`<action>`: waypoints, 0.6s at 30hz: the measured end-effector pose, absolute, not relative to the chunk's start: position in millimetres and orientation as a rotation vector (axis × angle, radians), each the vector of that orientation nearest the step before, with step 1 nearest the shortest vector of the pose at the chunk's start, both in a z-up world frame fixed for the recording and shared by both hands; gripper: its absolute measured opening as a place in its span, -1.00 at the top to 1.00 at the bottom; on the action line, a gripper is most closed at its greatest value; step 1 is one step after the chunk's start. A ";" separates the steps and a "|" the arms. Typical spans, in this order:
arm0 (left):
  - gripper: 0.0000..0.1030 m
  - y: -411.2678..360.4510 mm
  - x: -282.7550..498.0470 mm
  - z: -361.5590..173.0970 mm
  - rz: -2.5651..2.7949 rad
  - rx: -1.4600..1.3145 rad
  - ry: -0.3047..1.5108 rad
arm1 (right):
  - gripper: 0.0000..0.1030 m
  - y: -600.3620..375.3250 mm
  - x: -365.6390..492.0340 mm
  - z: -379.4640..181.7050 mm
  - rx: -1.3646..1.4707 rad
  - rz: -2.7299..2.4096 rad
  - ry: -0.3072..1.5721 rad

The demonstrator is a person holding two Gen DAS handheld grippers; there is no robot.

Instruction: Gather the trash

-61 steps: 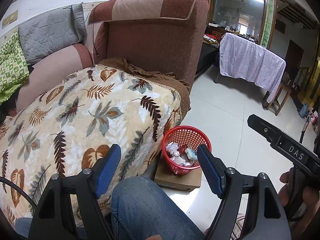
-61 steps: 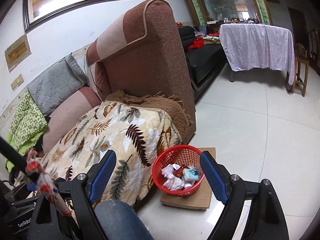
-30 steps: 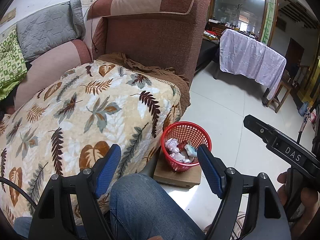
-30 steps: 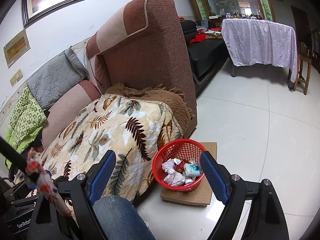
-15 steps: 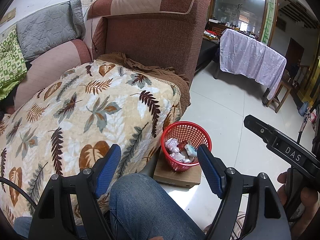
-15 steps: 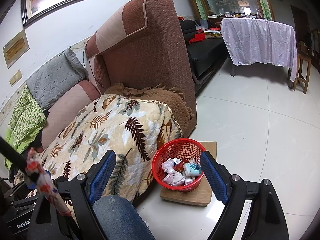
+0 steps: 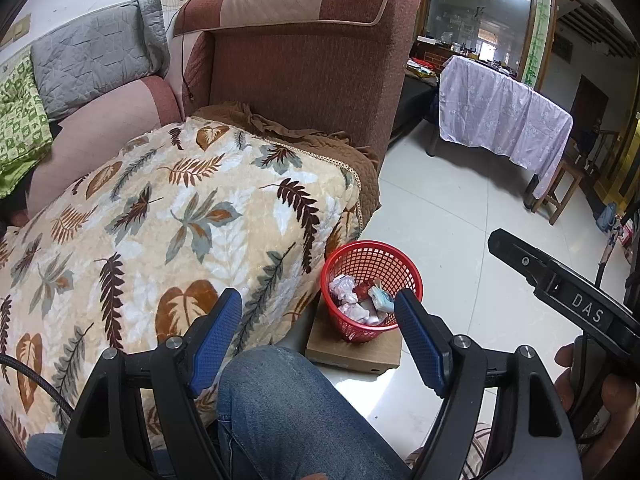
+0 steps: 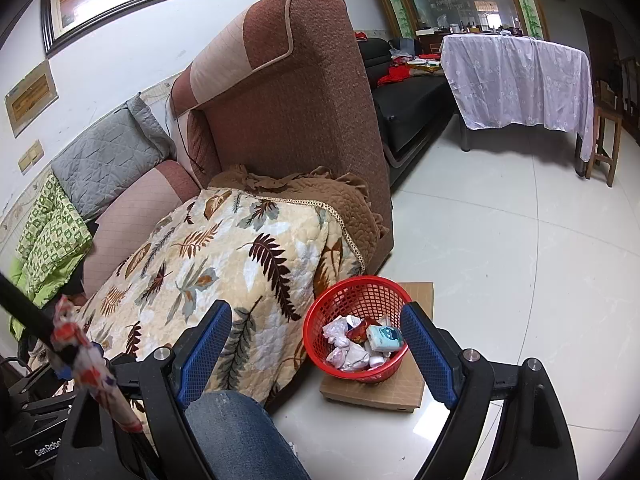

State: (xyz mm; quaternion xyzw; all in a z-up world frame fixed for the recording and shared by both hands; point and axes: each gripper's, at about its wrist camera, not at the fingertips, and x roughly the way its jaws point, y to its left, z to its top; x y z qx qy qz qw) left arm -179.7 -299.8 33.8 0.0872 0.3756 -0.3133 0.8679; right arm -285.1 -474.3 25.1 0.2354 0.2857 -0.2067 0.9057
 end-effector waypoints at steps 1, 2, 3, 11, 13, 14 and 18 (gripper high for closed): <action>-0.50 -300.0 -179.6 33.9 -0.656 0.183 0.786 | -0.74 -473.6 -285.0 24.6 0.486 -0.426 0.590; -0.50 -300.4 -179.6 34.4 -0.657 0.182 0.787 | -0.74 -474.2 -284.8 24.8 0.488 -0.425 0.591; -0.50 -300.2 -179.5 33.2 -0.661 0.181 0.789 | -0.74 -474.2 -285.0 25.4 0.488 -0.426 0.591; -0.50 -302.9 -181.0 23.7 -0.676 0.179 0.801 | -0.74 -476.7 -285.1 18.6 0.494 -0.426 0.594; -0.50 -304.3 -179.1 19.9 -0.687 0.176 0.817 | -0.74 -476.4 -285.3 18.4 0.492 -0.427 0.594; -0.50 -305.1 -178.2 17.9 -0.691 0.174 0.824 | -0.74 -476.8 -285.0 18.8 0.493 -0.428 0.595; -0.50 -306.5 -173.7 16.6 -0.705 0.161 0.839 | -0.74 -483.9 -283.6 11.5 0.507 -0.427 0.605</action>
